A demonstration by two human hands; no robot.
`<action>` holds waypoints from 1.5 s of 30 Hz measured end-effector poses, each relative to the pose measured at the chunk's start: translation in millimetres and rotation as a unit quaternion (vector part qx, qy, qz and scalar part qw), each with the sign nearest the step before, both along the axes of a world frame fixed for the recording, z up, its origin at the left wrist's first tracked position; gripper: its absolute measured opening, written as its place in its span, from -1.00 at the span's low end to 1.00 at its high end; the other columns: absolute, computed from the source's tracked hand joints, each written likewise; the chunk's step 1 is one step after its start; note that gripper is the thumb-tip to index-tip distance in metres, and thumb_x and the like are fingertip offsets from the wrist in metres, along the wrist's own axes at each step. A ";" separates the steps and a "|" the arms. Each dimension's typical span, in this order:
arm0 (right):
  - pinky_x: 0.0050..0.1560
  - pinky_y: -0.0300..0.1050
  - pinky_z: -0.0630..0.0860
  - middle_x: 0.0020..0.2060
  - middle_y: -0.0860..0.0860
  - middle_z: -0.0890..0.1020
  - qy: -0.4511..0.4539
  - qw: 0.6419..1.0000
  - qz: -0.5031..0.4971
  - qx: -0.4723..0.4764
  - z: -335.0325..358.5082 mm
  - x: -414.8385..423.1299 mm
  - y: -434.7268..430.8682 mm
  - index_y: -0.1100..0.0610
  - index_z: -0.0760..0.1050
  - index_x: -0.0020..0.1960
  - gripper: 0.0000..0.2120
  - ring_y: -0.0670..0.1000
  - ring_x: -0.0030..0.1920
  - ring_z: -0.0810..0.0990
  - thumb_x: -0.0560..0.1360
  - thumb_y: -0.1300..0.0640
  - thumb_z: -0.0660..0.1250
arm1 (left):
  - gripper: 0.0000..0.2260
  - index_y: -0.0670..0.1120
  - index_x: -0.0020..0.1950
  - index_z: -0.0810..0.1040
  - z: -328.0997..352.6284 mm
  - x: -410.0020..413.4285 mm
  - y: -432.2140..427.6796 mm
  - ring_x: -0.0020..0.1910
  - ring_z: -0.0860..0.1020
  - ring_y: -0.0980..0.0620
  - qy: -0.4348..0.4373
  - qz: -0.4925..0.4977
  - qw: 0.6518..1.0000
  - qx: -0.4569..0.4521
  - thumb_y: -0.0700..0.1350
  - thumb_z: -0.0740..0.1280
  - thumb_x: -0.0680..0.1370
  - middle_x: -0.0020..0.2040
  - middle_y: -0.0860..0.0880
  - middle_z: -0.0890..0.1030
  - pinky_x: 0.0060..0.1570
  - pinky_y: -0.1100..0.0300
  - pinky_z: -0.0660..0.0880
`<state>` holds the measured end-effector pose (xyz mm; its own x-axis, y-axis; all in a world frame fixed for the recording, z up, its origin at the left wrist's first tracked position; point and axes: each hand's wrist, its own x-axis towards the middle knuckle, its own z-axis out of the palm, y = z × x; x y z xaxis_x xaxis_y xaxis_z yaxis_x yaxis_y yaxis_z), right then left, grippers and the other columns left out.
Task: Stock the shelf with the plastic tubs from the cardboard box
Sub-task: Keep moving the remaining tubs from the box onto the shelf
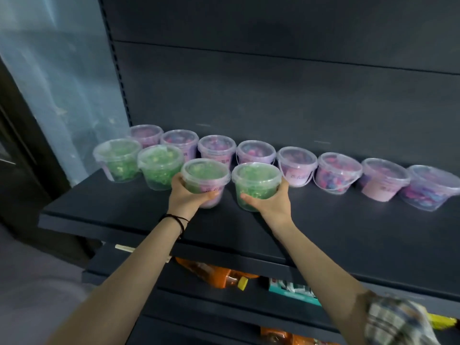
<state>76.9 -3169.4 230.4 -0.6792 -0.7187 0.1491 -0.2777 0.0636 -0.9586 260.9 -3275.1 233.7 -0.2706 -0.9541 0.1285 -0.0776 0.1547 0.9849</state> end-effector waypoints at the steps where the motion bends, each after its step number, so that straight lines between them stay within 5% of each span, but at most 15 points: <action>1: 0.07 -0.24 0.42 0.10 -0.15 0.47 0.004 1.000 -0.008 0.003 -1.9 0.1 -4.4 -0.05 0.22 0.26 -0.11 -0.09 0.14 0.49 0.09 0.01 0.68 | -0.13 -0.19 0.35 0.36 -3.2 -0.5 -5.6 0.21 0.53 -0.02 0.002 0.005 1.000 0.005 -0.12 0.66 0.13 0.24 -0.09 0.54 0.26 -0.05 0.46; 10: 0.23 0.06 0.47 0.27 0.02 0.48 0.094 0.975 -0.086 0.184 1.6 13.4 -19.9 0.04 0.21 0.34 0.12 0.11 0.28 0.47 -0.07 -0.45 0.44 | -0.37 -0.10 0.28 0.49 -6.3 -1.9 -33.2 0.16 0.54 0.05 -0.034 -0.023 0.998 -0.049 -0.13 0.62 0.26 0.19 -0.01 0.59 0.11 0.26 0.42; 14: 0.26 -0.05 0.41 0.33 0.04 0.44 0.052 0.985 -0.056 0.154 3.8 11.7 -12.7 0.09 0.14 0.43 0.05 0.08 0.33 0.44 0.14 -0.22 0.59 | -0.38 -0.10 0.30 0.47 -2.9 2.8 -33.7 0.16 0.52 0.08 -0.052 -0.062 0.995 -0.061 -0.15 0.60 0.29 0.19 0.01 0.57 0.14 0.28 0.42; 18: 0.31 -0.15 0.34 0.39 0.01 0.39 0.040 0.996 -0.039 0.076 5.9 14.3 23.3 0.13 0.17 0.48 -0.08 -0.03 0.37 0.38 0.29 -0.05 0.58 | -0.49 -0.08 0.24 0.47 4.2 16.6 -13.6 0.05 0.50 0.18 -0.018 -0.037 0.998 -0.054 -0.12 0.56 0.35 0.08 0.13 0.53 -0.06 0.56 0.36; 22: 0.09 -0.23 0.42 0.24 -0.09 0.48 0.045 0.996 -0.069 0.019 15.2 22.2 75.1 0.04 0.30 0.38 -0.33 -0.07 0.20 0.49 0.38 -0.05 0.51 | -0.46 -0.02 0.29 0.39 16.4 30.1 27.5 0.16 0.42 0.09 0.002 0.022 0.998 -0.065 -0.01 0.52 0.39 0.19 0.08 0.42 0.16 0.24 0.37; 27: -0.06 -0.36 0.48 0.17 -0.12 0.53 0.030 0.992 -0.109 -0.056 34.0 25.8 162.3 -0.02 0.34 0.35 -0.42 -0.13 0.11 0.56 0.41 -0.07 0.48 | -0.60 0.05 0.20 0.44 38.5 18.5 104.7 0.18 0.51 0.06 0.044 -0.041 0.995 -0.076 0.00 0.48 0.43 0.18 0.02 0.54 0.16 0.17 0.46; 31: 0.07 -0.21 0.53 0.12 -0.12 0.57 0.051 0.983 -0.147 -0.097 48.8 15.5 263.6 -0.02 0.42 0.27 -0.54 -0.12 0.10 0.58 0.43 -0.04 0.47 | -0.74 0.06 0.09 0.52 49.4 -21.2 190.7 0.10 0.57 0.09 0.051 -0.117 0.986 -0.111 0.00 0.46 0.45 0.07 0.07 0.60 0.12 0.23 0.49; 36: 0.10 -0.07 0.56 0.11 -0.08 0.59 0.085 0.974 -0.199 -0.072 43.8 -14.4 415.3 0.00 0.45 0.26 -0.56 -0.09 0.11 0.59 0.44 -0.04 0.46 | -0.82 0.14 0.01 0.53 32.9 -86.9 325.5 0.09 0.58 0.08 0.031 -0.212 0.968 -0.132 0.01 0.45 0.46 0.06 0.06 0.61 0.16 0.03 0.51; 45: -0.01 -0.18 0.55 0.05 -0.12 0.59 0.049 0.962 -0.266 0.026 -34.7 -83.9 601.1 0.01 0.46 0.27 -0.53 -0.10 0.04 0.59 0.42 -0.05 0.46 | -0.70 0.11 0.18 0.49 -66.1 -186.4 508.9 0.11 0.51 0.15 -0.083 -0.349 0.926 -0.120 0.09 0.41 0.48 0.15 0.13 0.54 -0.04 0.32 0.43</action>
